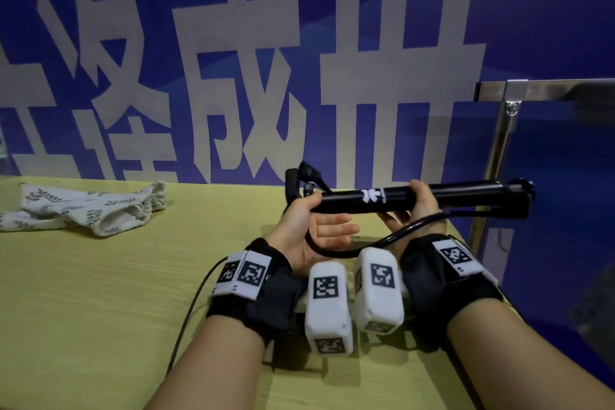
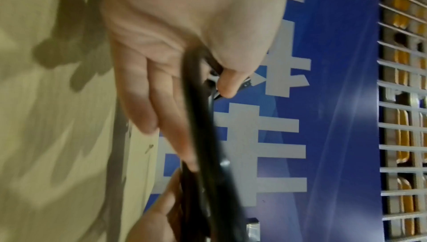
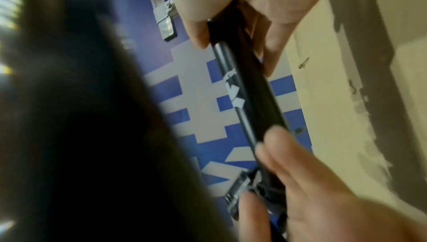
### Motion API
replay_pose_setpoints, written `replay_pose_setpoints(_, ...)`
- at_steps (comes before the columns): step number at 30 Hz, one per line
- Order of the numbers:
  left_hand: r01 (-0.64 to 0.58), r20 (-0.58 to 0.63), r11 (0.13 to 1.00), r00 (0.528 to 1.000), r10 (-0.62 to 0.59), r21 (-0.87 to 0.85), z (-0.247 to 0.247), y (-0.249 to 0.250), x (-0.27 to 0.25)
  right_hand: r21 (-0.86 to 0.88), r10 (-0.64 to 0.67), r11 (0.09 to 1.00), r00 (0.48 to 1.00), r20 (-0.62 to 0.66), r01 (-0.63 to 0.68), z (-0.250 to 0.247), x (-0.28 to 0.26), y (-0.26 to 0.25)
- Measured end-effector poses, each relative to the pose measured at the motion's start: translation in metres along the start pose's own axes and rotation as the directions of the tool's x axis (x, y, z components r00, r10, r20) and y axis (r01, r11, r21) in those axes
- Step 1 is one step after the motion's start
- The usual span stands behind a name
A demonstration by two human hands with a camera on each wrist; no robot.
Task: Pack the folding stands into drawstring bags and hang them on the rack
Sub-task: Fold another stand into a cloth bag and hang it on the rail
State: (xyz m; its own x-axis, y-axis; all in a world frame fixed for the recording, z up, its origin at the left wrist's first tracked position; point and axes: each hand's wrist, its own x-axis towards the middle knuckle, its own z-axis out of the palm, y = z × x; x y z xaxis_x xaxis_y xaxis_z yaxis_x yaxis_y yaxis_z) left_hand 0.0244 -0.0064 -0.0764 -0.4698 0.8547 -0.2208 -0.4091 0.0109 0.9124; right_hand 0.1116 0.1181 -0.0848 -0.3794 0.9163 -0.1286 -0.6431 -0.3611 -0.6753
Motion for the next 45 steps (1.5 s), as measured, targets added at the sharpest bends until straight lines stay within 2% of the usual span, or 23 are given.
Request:
replay_pose_setpoints(3, 0.005, 0.008, 1.000, 1.000, -0.005, 0.008, 0.000, 0.003, -0.004, 0.030, 0.064, 0.998, 0.998, -0.024, -0.063, -0.004, 0.004, -0.004)
replay_pose_setpoints(7, -0.108, 0.010, 0.963, 0.993, 0.114, -0.246, -0.005, 0.013, -0.004, -0.017, 0.106, 0.994, 0.994, -0.017, -0.106, -0.013, 0.012, -0.006)
replay_pose_setpoints(10, -0.216, -0.054, 0.839, 0.974, 0.218, -0.499, -0.012, 0.019, -0.004, -0.044, 0.129, 0.991, 0.992, 0.007, -0.128, -0.018, 0.020, -0.005)
replay_pose_setpoints(13, -0.316, -0.136, 0.705, 0.944, 0.300, -0.634, -0.016, 0.023, -0.008, -0.047, 0.094, 0.994, 0.995, -0.019, -0.095, -0.017, 0.026, 0.004)
replay_pose_setpoints(17, -0.415, -0.191, 0.570, 0.892, 0.411, -0.709, -0.022, 0.028, -0.009, -0.106, 0.085, 0.991, 0.996, -0.021, -0.087, -0.019, 0.033, 0.010)
replay_pose_setpoints(19, -0.463, -0.245, 0.545, 0.871, 0.426, -0.699, -0.026, 0.029, -0.005, -0.181, 0.101, 0.979, 0.994, 0.047, -0.091, -0.023, 0.036, 0.011)
replay_pose_setpoints(23, -0.550, -0.354, 0.511, 0.828, 0.434, -0.661, -0.043, 0.026, 0.006, -0.252, 0.129, 0.962, 0.989, 0.067, -0.108, -0.022, 0.040, 0.011)
replay_pose_setpoints(26, -0.592, -0.425, 0.558, 0.806, 0.412, -0.582, -0.055, 0.025, 0.011, -0.236, 0.148, 0.964, 0.984, 0.097, -0.122, -0.019, 0.033, 0.010)
replay_pose_setpoints(30, -0.596, -0.520, 0.621, 0.788, 0.330, -0.509, -0.055, 0.020, 0.006, -0.131, 0.109, 0.987, 0.986, 0.123, -0.093, -0.018, 0.020, 0.018)
replay_pose_setpoints(32, -0.588, -0.535, 0.631, 0.788, 0.306, -0.506, -0.054, 0.018, 0.003, -0.064, 0.140, 0.989, 0.976, 0.170, -0.131, -0.014, 0.012, 0.015)
replay_pose_setpoints(35, -0.560, -0.475, 0.641, 0.817, 0.326, -0.524, -0.058, 0.016, 0.004, -0.015, 0.173, 0.985, 0.963, 0.205, -0.173, -0.011, 0.006, 0.007)
replay_pose_setpoints(38, -0.528, -0.343, 0.631, 0.849, 0.401, -0.569, -0.060, 0.015, 0.009, -0.056, 0.166, 0.986, 0.975, 0.150, -0.159, -0.011, 0.008, 0.010)
replay_pose_setpoints(41, -0.520, -0.296, 0.717, 0.854, 0.428, -0.464, -0.050, 0.016, 0.010, -0.082, 0.116, 0.991, 0.987, 0.108, -0.108, -0.011, 0.010, 0.011)
replay_pose_setpoints(45, -0.475, -0.331, 0.806, 0.869, 0.367, -0.353, -0.047, 0.014, 0.014, -0.156, 0.099, 0.983, 0.995, 0.026, -0.093, -0.013, 0.011, 0.006)
